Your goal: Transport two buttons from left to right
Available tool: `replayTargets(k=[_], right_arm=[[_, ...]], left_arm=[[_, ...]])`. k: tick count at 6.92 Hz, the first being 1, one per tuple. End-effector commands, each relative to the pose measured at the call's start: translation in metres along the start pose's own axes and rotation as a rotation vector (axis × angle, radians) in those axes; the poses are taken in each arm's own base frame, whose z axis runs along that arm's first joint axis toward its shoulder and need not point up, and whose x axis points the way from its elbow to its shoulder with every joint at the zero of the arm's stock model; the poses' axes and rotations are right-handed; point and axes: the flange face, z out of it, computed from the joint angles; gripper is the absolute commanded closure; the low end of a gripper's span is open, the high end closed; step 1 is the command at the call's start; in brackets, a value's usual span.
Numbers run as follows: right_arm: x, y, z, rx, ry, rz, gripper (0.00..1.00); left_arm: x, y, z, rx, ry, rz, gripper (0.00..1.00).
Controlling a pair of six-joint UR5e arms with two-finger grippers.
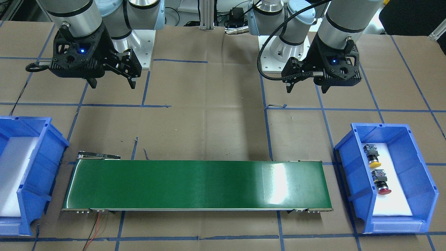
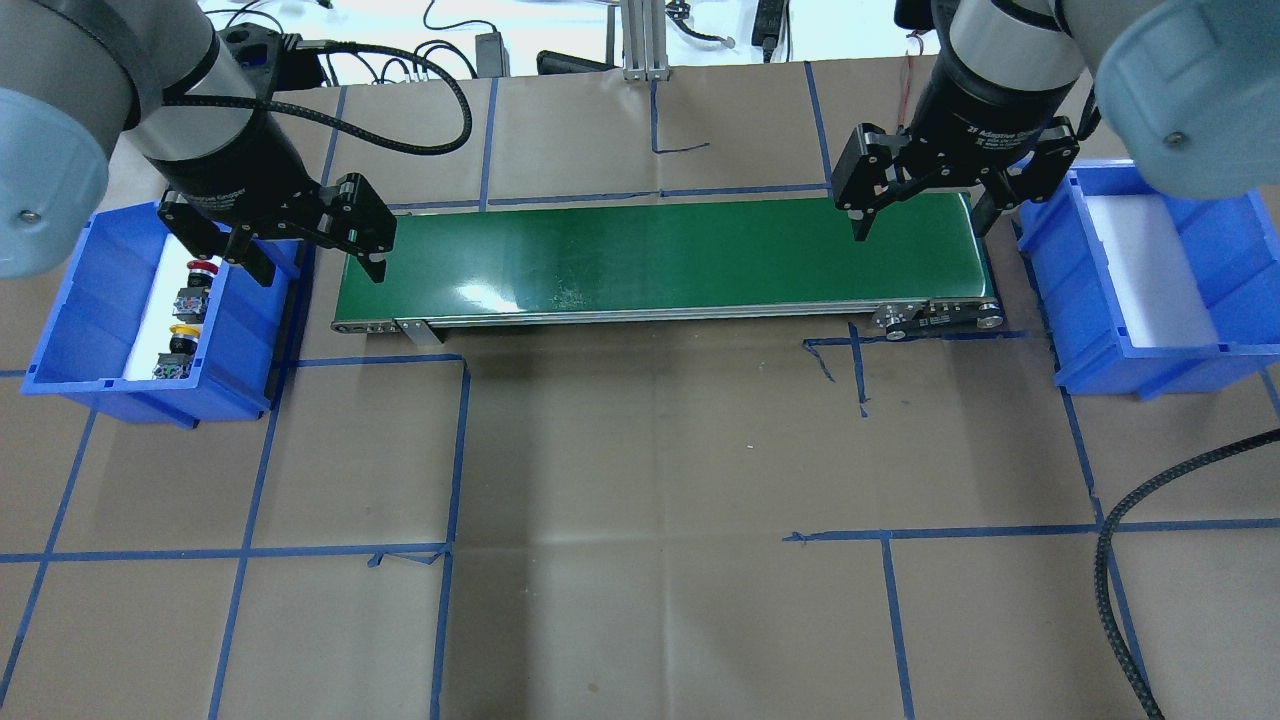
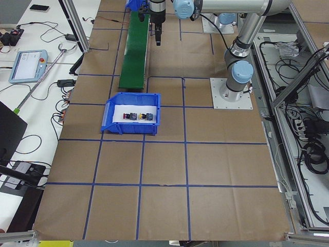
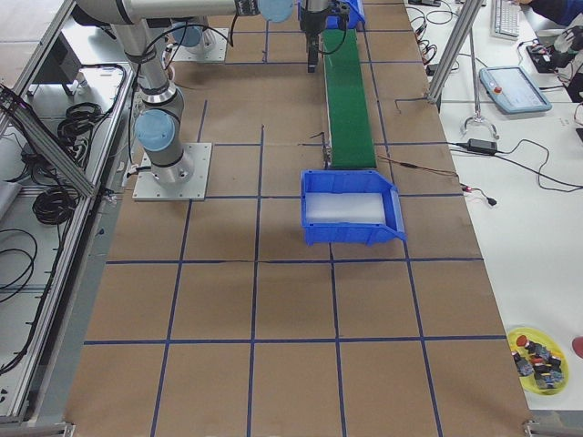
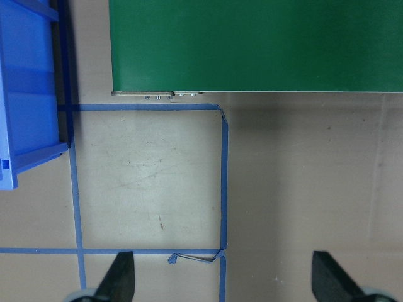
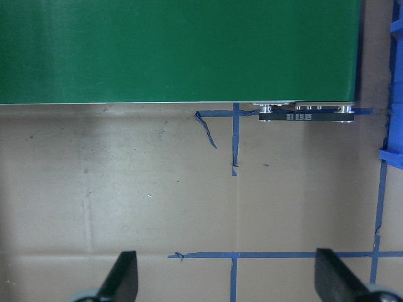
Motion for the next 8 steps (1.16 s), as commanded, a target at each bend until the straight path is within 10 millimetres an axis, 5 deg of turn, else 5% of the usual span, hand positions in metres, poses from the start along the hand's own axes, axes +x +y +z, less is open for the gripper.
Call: replayTargets(k=[1, 8], right_arm=[[0.0, 0.0, 0.0, -0.001, 0.001, 0.0, 0.0], [0.0, 0.0, 0.0, -0.001, 0.001, 0.0, 0.0]], left_arm=[[0.0, -0.001, 0.0, 0.0, 0.001, 0.0, 0.0], [-0.01, -0.005, -0.005, 0.01, 0.0, 0.035, 0.0]])
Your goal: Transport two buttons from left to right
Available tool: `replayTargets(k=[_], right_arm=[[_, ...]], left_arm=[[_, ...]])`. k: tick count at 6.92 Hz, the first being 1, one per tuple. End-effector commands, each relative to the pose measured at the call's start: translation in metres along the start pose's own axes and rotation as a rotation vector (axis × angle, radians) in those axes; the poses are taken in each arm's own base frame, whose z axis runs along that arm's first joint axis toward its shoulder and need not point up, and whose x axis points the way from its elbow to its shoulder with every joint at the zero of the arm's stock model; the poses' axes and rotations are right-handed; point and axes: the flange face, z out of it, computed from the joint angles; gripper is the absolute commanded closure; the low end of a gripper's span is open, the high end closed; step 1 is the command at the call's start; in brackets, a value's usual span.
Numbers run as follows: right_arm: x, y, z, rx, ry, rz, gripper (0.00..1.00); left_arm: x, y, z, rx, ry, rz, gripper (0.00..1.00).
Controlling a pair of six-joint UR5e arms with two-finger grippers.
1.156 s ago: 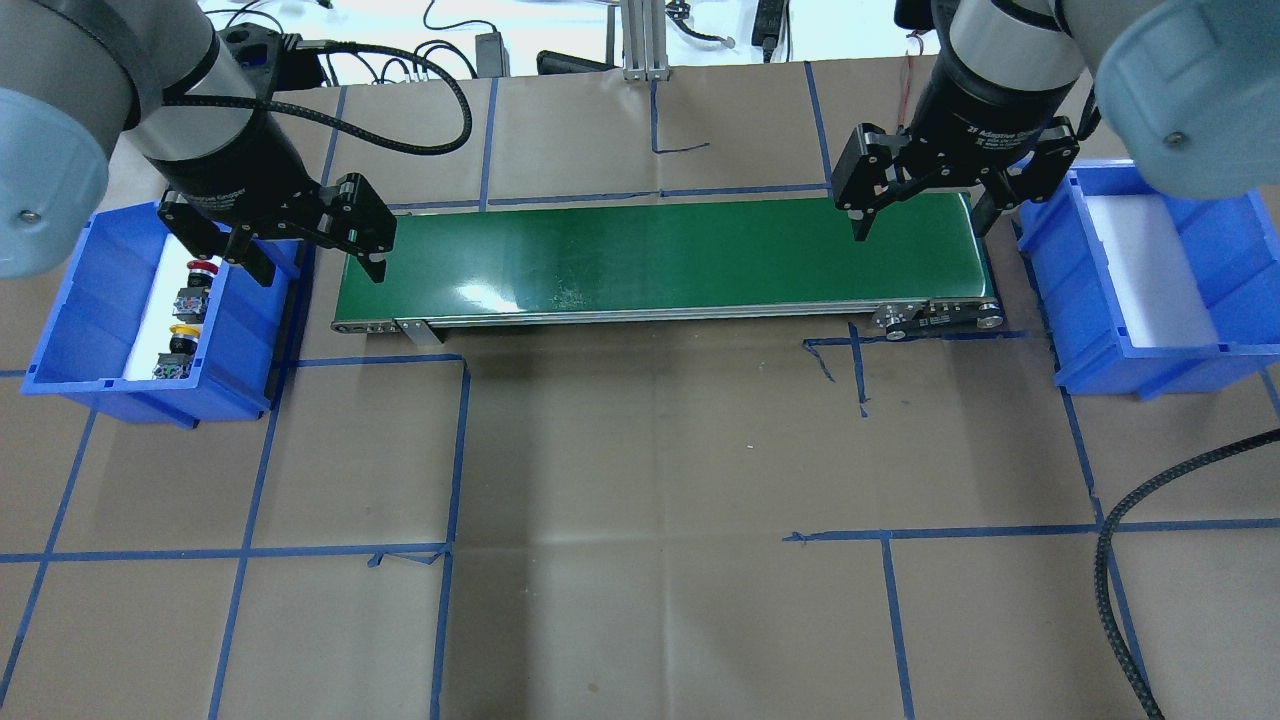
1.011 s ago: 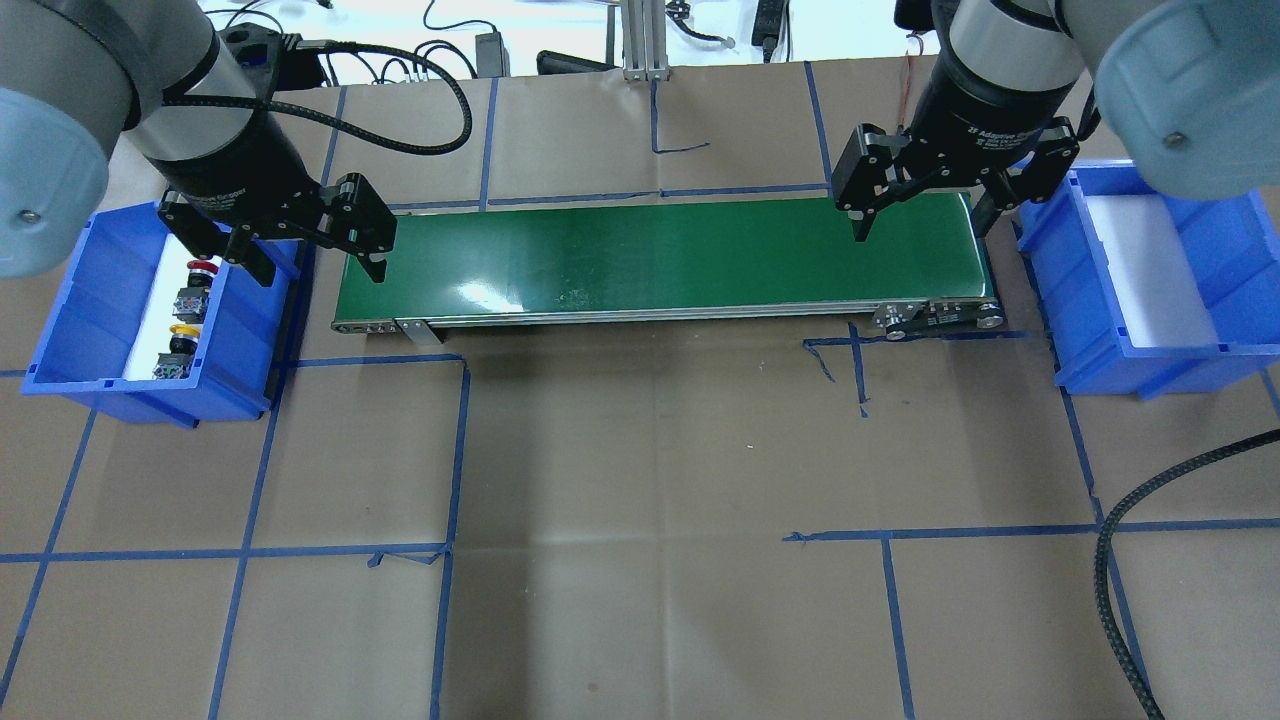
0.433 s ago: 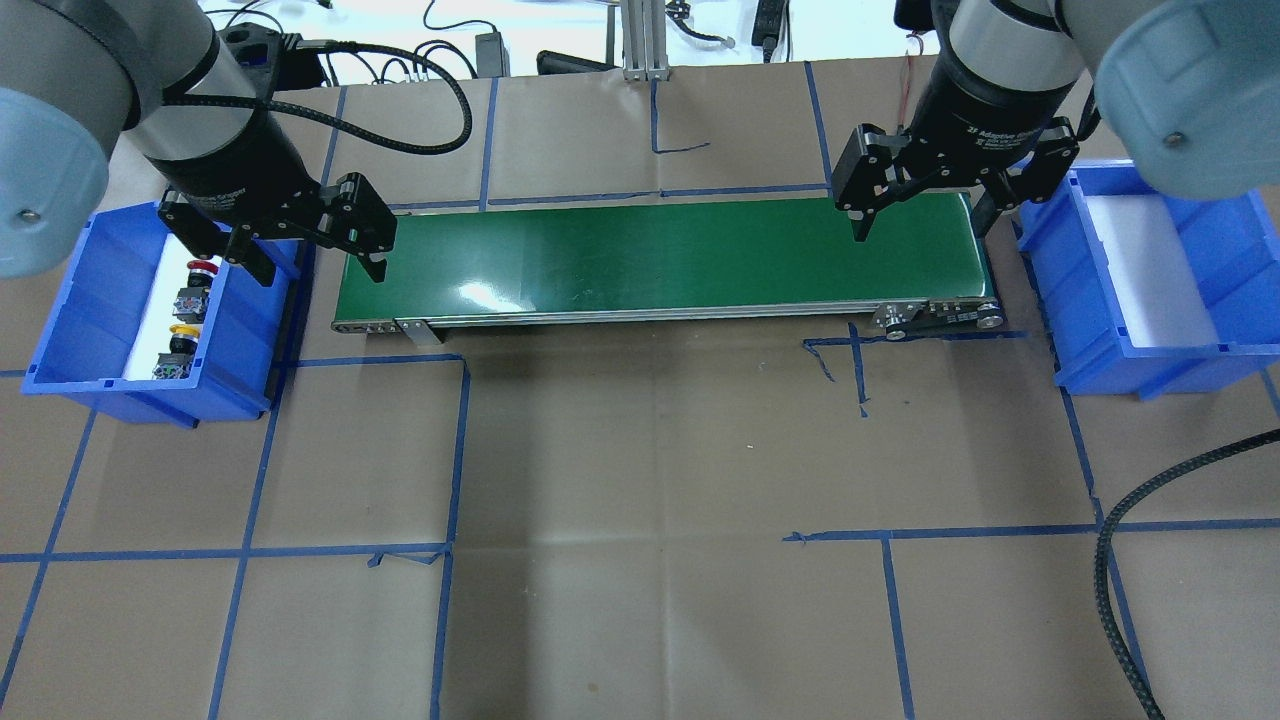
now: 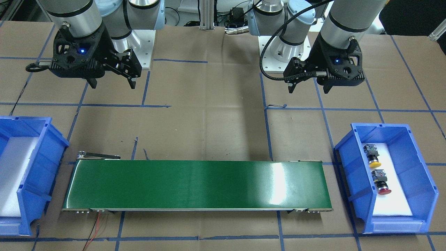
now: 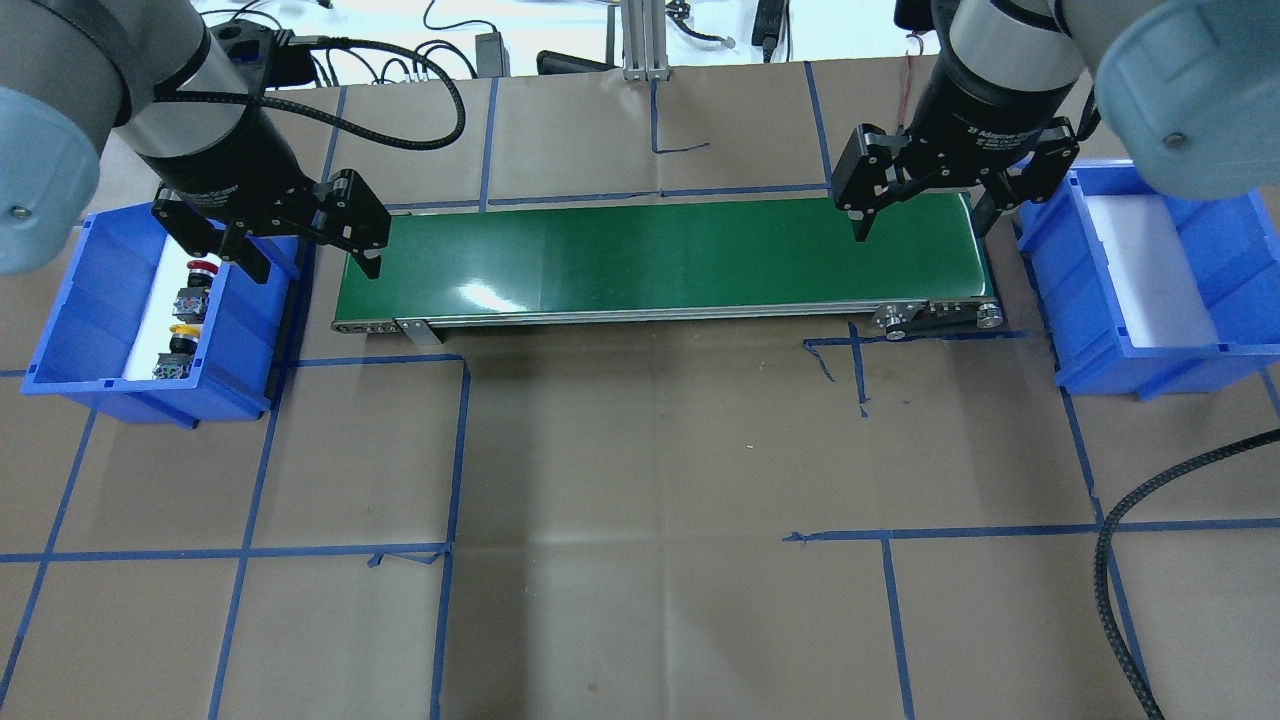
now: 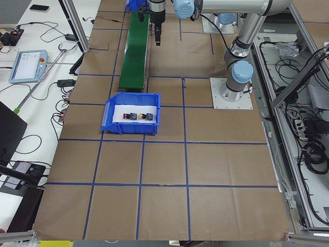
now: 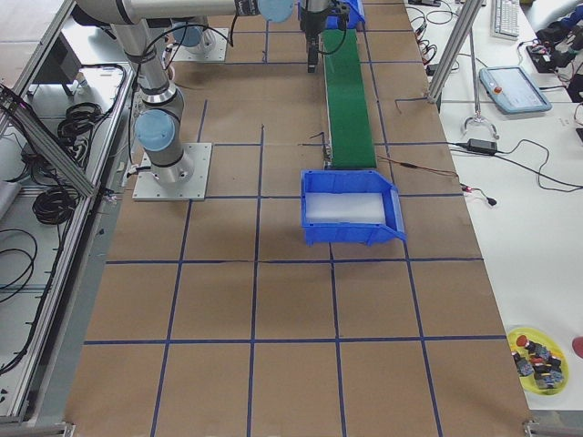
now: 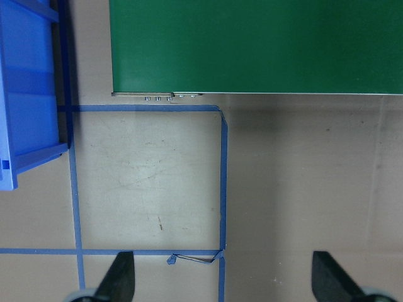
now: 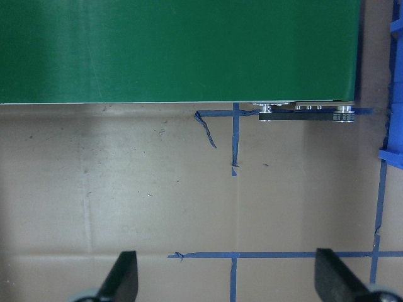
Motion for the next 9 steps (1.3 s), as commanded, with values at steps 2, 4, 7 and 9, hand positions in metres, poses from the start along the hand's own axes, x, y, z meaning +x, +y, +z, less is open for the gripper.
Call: replayTargets(k=[2, 4, 7, 9], right_arm=[[0.0, 0.0, 0.0, 0.0, -0.001, 0.0, 0.0], [0.0, 0.0, 0.0, 0.0, -0.001, 0.0, 0.0], [0.0, 0.0, 0.0, 0.0, -0.001, 0.0, 0.0], [0.0, 0.0, 0.0, 0.0, -0.001, 0.0, 0.0]], left_arm=[[-0.08, -0.015, -0.01, 0.021, 0.005, 0.003, 0.0], [-0.196, -0.019, 0.003, 0.005, 0.013, -0.035, 0.0], [-0.297, -0.024, 0.038, -0.004, 0.008, 0.014, 0.0], [-0.329, -0.035, 0.066, 0.0, 0.018, 0.011, 0.0]])
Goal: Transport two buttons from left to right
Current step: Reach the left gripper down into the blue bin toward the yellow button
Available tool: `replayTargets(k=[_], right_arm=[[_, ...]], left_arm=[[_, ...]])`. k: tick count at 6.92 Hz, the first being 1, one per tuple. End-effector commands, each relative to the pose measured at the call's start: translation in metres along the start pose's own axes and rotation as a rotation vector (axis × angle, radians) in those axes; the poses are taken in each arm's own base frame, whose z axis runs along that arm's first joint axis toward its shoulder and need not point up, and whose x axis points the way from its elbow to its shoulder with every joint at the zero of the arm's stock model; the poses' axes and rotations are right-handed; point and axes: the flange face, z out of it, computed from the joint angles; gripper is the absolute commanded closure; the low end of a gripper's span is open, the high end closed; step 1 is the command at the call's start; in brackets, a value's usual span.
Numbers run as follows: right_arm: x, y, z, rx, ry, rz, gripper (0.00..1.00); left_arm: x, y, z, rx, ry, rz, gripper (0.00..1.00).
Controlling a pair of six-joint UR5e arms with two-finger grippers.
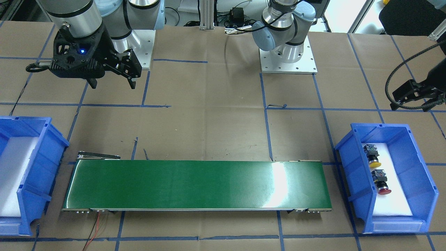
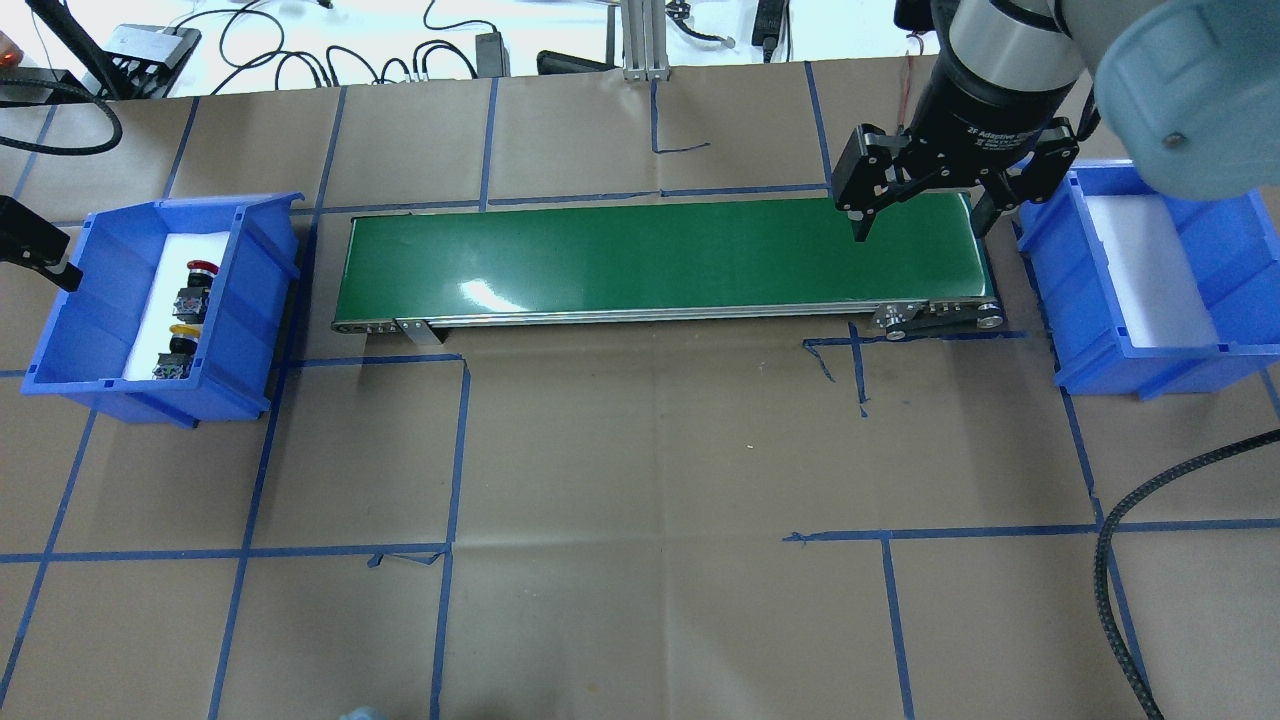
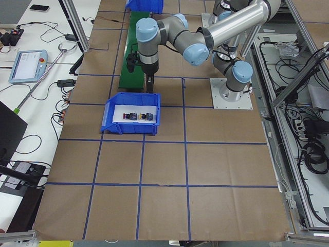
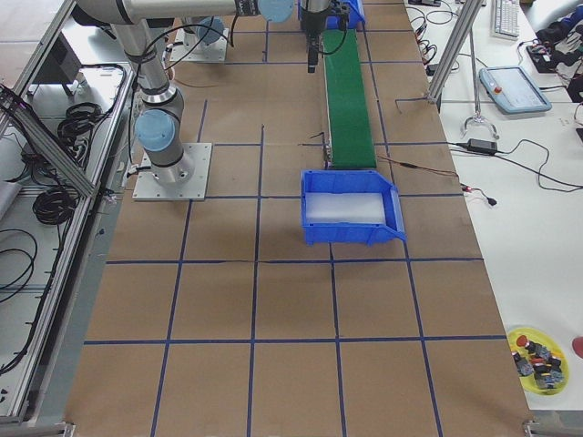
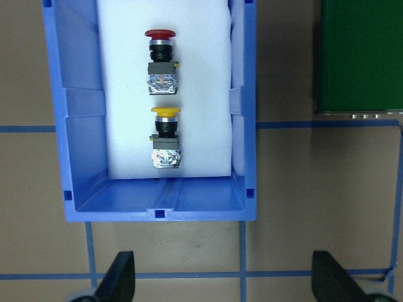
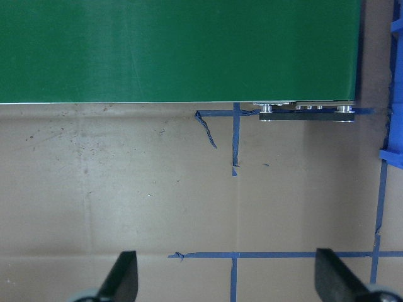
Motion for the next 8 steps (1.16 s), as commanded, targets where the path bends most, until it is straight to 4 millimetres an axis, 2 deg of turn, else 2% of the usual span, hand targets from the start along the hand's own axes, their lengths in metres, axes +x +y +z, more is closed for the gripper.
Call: replayTargets(k=[1, 2, 3, 4, 6, 8], right_arm=[[0.0, 0.0, 0.0, 0.0, 0.0, 0.0, 0.0], [0.0, 0.0, 0.0, 0.0, 0.0, 0.0, 0.0], [0.0, 0.0, 0.0, 0.0, 0.0, 0.0, 0.0], [0.001, 0.0, 0.0, 0.0, 0.0, 0.001, 0.0], [0.001, 0.0, 0.0, 0.0, 0.0, 0.001, 0.0], [0.001, 0.0, 0.0, 0.0, 0.0, 0.001, 0.0]], left_arm=[[-0.028, -0.017, 0.034, 0.006, 0.001, 0.001, 0.01], [-0.035, -0.026, 0.063, 0.002, 0.006, 0.001, 0.01], [-0.037, -0.036, 0.086, 0.026, 0.02, 0.004, 0.01], [-0.034, -0.038, 0.104, 0.029, 0.021, 0.008, 0.01], [-0.029, -0.033, 0.139, 0.052, 0.001, 0.01, 0.01], [-0.017, -0.019, 0.176, 0.086, -0.025, 0.014, 0.01]])
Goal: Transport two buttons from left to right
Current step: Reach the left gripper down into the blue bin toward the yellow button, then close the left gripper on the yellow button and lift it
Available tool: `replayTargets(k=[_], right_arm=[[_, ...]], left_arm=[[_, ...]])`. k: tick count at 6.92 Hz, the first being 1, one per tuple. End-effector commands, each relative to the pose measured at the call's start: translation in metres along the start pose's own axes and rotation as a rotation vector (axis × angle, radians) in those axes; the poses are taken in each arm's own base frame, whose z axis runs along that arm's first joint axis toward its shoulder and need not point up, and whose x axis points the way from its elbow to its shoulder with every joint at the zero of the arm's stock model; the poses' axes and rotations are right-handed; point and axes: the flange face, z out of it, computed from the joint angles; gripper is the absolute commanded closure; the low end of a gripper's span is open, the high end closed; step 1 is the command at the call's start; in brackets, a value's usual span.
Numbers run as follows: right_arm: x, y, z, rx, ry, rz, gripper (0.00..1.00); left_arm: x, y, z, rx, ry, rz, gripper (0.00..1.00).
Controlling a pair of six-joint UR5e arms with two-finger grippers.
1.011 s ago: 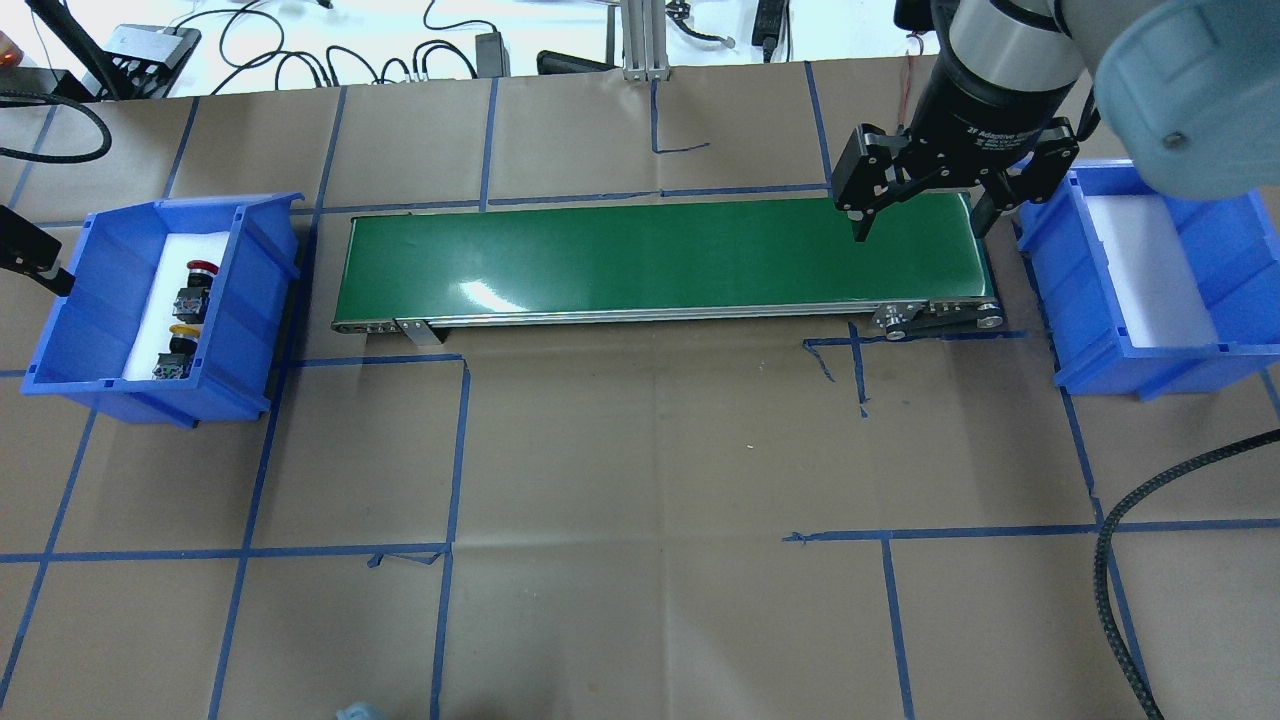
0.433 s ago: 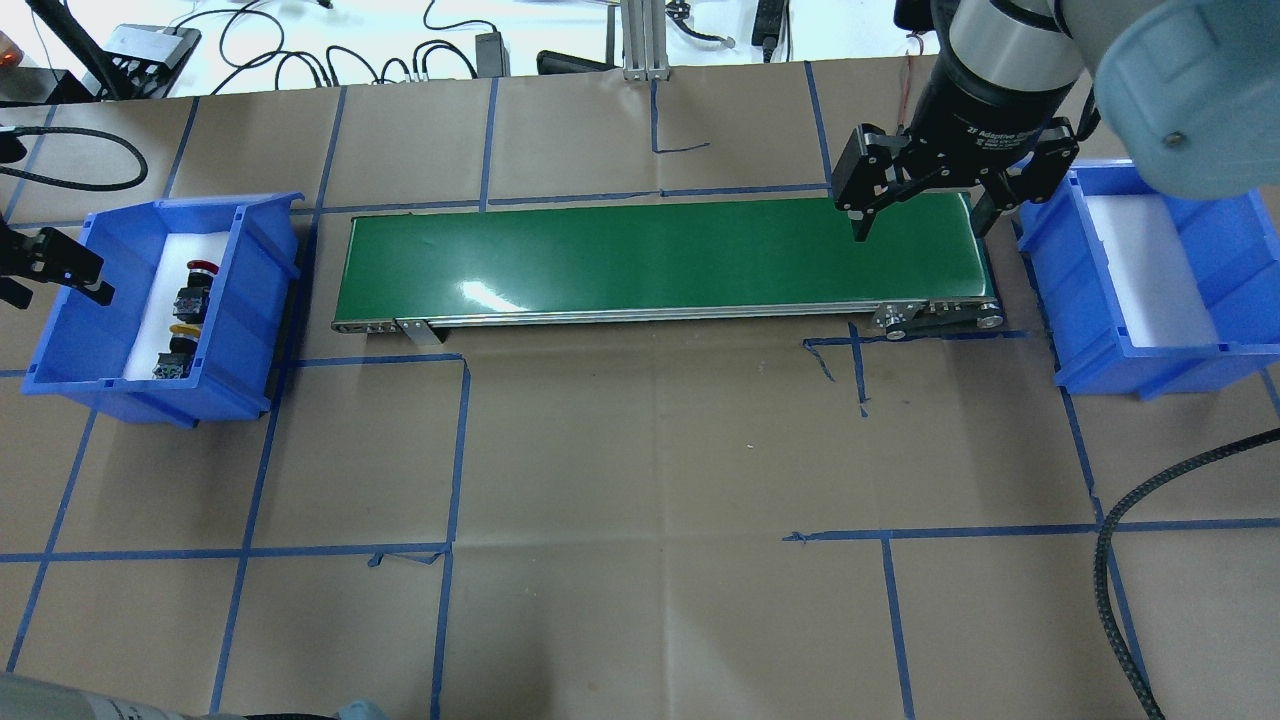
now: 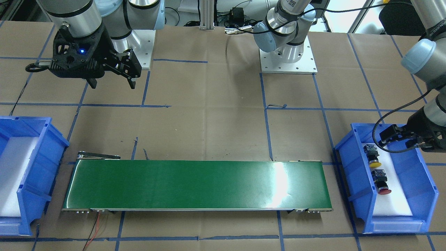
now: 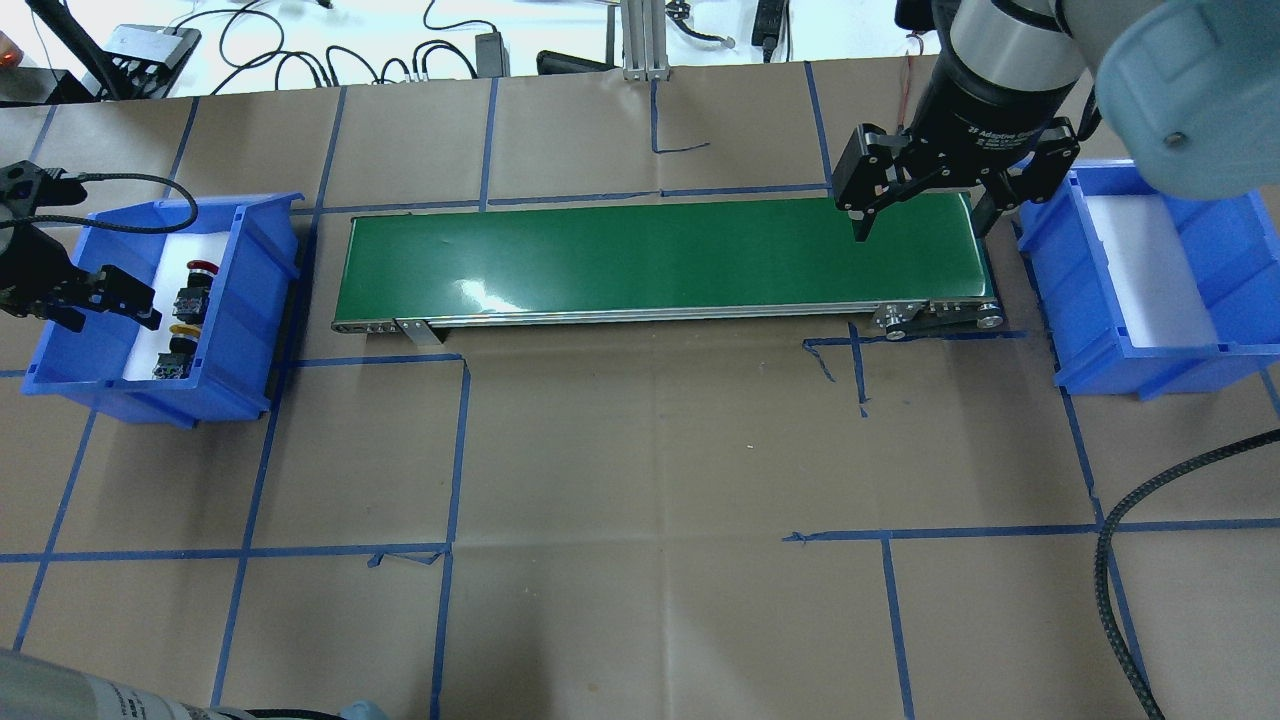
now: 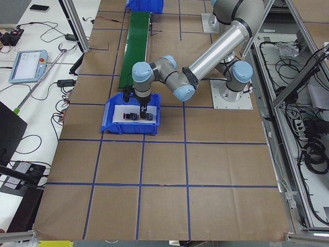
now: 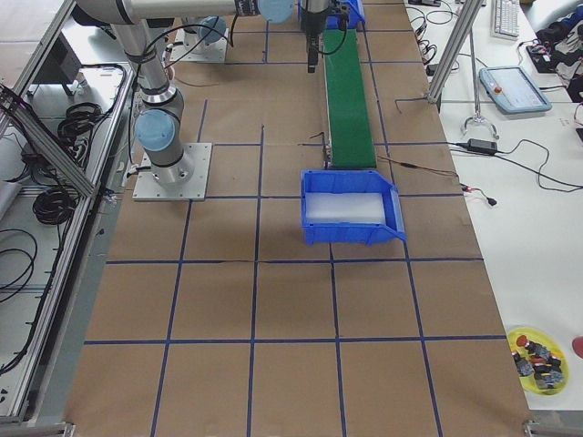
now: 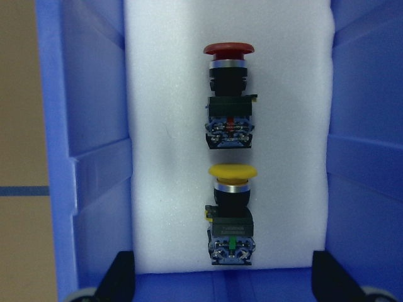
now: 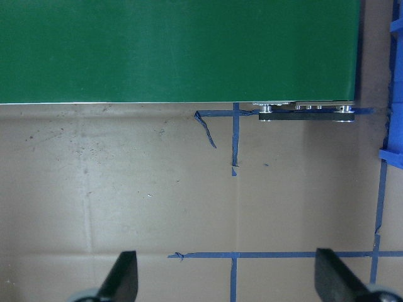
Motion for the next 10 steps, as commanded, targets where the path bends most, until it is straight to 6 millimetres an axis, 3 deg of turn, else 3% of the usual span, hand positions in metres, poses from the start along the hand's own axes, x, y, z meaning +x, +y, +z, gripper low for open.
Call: replayTargets(k=[1, 5, 7, 9, 10], right_arm=[[0.0, 0.0, 0.0, 0.001, 0.0, 0.0, 0.0], [0.0, 0.0, 0.002, -0.003, -0.001, 0.0, 0.0], [0.0, 0.0, 0.002, -0.005, 0.0, 0.0, 0.0], [0.0, 0.0, 0.002, -0.005, -0.001, 0.0, 0.0], [0.0, 0.0, 0.002, -0.005, -0.001, 0.0, 0.0]], left_arm=[[0.013, 0.018, 0.037, 0.028, -0.021, 0.002, 0.01], [0.008, 0.016, 0.066, 0.001, -0.005, 0.0, 0.01], [0.006, 0.013, 0.076, 0.009, -0.011, -0.002, 0.12], [0.003, 0.009, 0.07, 0.019, -0.023, -0.007, 0.61], [0.004, 0.008, 0.063, 0.032, -0.026, -0.007, 0.79]])
